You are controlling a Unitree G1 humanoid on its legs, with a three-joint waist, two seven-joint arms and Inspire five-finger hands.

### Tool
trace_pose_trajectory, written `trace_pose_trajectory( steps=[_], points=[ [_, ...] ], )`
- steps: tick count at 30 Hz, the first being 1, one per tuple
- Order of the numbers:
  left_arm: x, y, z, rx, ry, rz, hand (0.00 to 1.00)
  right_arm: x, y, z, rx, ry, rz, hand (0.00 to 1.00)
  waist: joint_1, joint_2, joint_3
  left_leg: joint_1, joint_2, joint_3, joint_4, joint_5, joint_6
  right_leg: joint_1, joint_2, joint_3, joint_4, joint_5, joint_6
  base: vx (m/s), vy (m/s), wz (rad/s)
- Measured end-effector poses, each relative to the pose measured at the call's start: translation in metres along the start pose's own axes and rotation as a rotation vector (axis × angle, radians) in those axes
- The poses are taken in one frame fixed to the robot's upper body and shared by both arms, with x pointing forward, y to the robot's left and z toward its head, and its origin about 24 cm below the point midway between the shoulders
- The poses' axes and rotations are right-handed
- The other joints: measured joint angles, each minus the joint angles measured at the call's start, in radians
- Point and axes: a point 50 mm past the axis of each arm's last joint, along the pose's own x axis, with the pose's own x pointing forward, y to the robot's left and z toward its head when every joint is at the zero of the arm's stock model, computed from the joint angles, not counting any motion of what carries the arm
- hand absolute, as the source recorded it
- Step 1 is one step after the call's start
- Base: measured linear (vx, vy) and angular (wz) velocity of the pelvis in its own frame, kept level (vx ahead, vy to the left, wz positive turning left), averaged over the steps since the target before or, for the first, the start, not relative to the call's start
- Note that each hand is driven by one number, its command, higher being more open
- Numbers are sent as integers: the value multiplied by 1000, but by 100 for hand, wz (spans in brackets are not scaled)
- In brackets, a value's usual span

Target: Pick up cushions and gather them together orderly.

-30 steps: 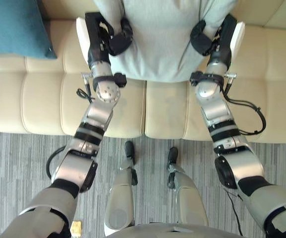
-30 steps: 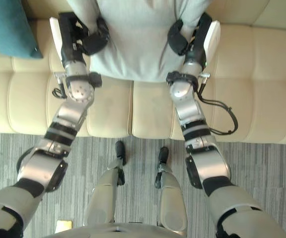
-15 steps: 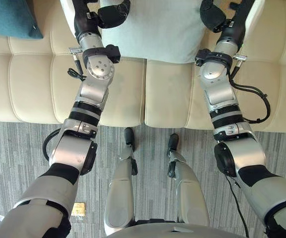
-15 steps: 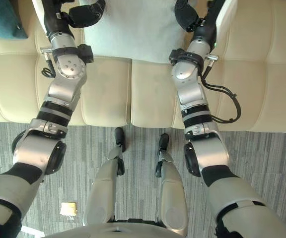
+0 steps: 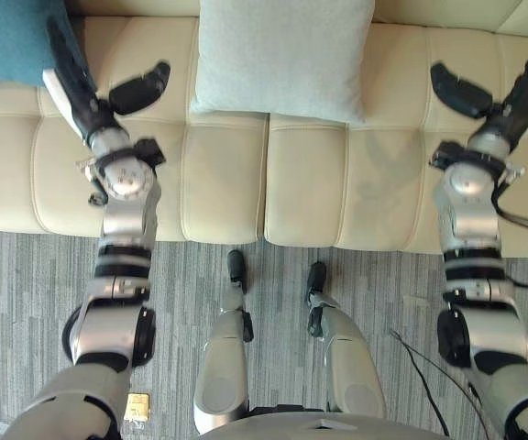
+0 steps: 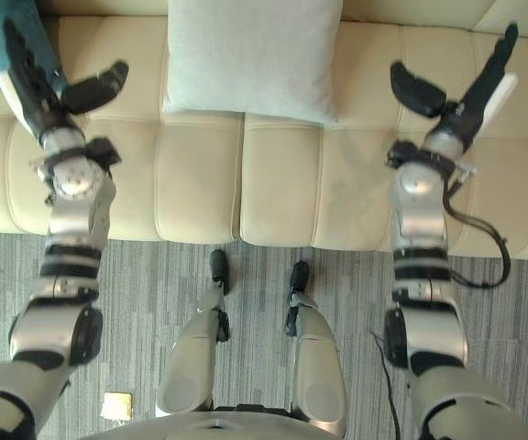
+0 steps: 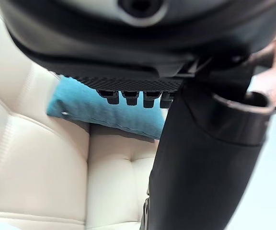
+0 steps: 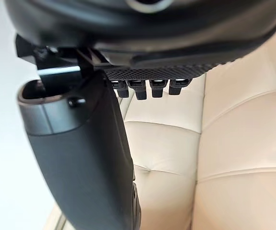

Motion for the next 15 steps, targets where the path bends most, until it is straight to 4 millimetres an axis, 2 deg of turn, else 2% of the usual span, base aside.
trace_pose_trajectory(
  steps=[1,2,3,4,5,7,9,10,11,15],
  points=[
    [-21,8,-29,23,98,-16,100,-19,-8,-25,-32,77,23,100,3,0,-16,16,0,1,-7,-1,-1,14,0,-1,-2,-6,0,44,-52,2],
    [-32,11,-43,34,147,-26,100,-30,-12,-37,-43,116,34,100,3,0,-27,22,-1,1,-11,-1,-1,19,0,-2,-2,-9,1,55,-63,3],
    [-56,19,-68,56,246,-46,100,-50,-18,-58,-61,195,58,100,3,0,-34,45,0,1,-17,-3,-4,41,0,-3,-5,-14,3,50,-47,3],
    [-66,22,-77,63,285,-54,100,-58,-21,-66,-69,227,68,100,4,0,-36,56,0,1,-17,-5,-4,53,1,-3,-6,-16,3,60,-66,1],
    [-96,32,-103,91,404,-88,100,-83,-29,-88,-94,323,104,100,5,0,-52,83,0,3,-17,-17,-6,80,2,-3,-10,-23,4,35,-48,-3],
    [-133,48,-132,140,551,-131,100,-115,-41,-111,-135,433,149,100,9,1,-95,106,4,7,-17,-29,-7,109,6,-3,-25,-25,5,35,-45,-6],
    [-183,75,-164,203,758,-148,100,-157,-58,-136,-192,575,188,100,12,2,-165,149,9,17,-16,-49,-11,162,13,-2,-54,-27,7,52,-36,-8],
    [-190,79,-167,212,785,-153,100,-162,-60,-139,-199,594,193,100,11,2,-176,155,10,17,-15,-51,-10,170,14,-2,-59,-28,8,58,-25,-6],
    [-221,95,-182,239,914,-163,100,-185,-71,-154,-250,688,220,100,11,0,-225,186,13,21,-15,-64,-12,209,18,-3,-82,-31,11,36,-13,-3],
    [-277,117,-200,277,1150,-177,100,-231,-90,-183,-343,890,281,100,11,1,-303,244,16,28,-21,-85,-17,276,24,-7,-119,-34,8,9,-3,-2]
  ],
)
